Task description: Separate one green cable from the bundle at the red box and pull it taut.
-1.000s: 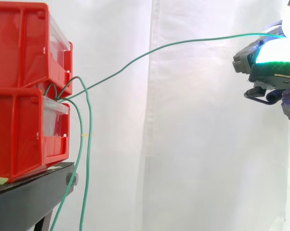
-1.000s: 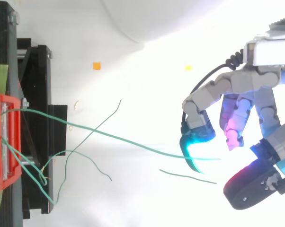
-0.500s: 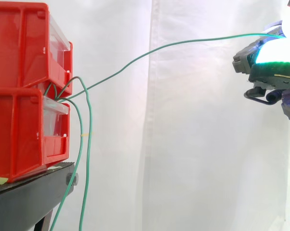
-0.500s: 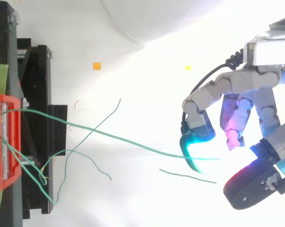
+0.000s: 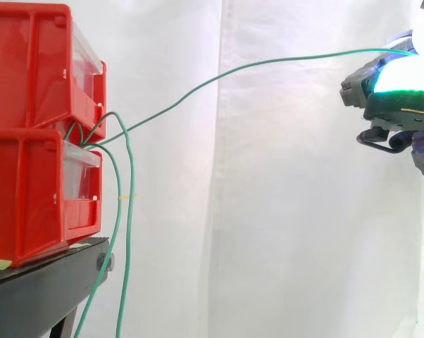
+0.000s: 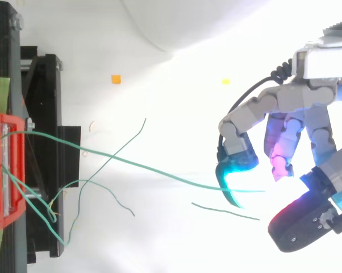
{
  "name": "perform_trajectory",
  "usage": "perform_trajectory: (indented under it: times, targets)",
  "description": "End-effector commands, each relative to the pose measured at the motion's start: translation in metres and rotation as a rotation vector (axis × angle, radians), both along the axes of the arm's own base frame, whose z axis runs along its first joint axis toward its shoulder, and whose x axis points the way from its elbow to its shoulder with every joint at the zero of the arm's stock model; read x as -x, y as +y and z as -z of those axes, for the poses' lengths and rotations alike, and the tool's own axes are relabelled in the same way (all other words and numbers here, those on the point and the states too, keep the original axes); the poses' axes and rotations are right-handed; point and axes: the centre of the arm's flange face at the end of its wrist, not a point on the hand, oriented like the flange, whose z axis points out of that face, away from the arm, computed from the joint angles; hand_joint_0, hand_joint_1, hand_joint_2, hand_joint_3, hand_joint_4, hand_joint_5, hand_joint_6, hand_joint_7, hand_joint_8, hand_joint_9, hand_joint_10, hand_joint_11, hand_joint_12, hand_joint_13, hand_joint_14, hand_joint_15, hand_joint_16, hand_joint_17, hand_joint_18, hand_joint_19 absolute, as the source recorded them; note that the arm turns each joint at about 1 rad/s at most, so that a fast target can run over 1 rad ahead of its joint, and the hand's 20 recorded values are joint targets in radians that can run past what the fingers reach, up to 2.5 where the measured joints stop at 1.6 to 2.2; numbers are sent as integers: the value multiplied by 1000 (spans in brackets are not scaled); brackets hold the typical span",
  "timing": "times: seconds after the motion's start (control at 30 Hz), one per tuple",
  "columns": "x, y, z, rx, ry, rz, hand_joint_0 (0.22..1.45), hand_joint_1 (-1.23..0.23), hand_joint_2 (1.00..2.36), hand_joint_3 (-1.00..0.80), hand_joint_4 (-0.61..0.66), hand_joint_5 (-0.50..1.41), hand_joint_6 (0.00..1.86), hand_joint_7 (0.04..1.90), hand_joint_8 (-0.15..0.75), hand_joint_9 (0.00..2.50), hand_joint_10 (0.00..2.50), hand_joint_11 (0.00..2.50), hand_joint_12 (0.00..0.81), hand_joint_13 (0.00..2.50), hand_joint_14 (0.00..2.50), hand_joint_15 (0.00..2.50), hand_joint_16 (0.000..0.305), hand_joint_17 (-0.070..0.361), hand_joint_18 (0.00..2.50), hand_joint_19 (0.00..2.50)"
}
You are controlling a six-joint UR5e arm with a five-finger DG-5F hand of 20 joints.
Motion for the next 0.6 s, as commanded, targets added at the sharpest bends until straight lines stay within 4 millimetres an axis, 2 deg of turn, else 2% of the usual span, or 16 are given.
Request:
perform_trajectory:
  times: [0.0, 0.57]
  targets:
    - [0, -1, 0, 0, 0, 2, 762, -759, 1019, -169, 151, 137, 505, 1353, 142, 1802, 17, 374, 234, 1229, 16, 458, 39, 87, 841, 555]
    - [0, -1, 0, 0, 0, 1, 760, -758, 1019, -168, 156, 137, 505, 1353, 140, 1806, 16, 387, 231, 1223, 18, 458, 39, 88, 837, 556]
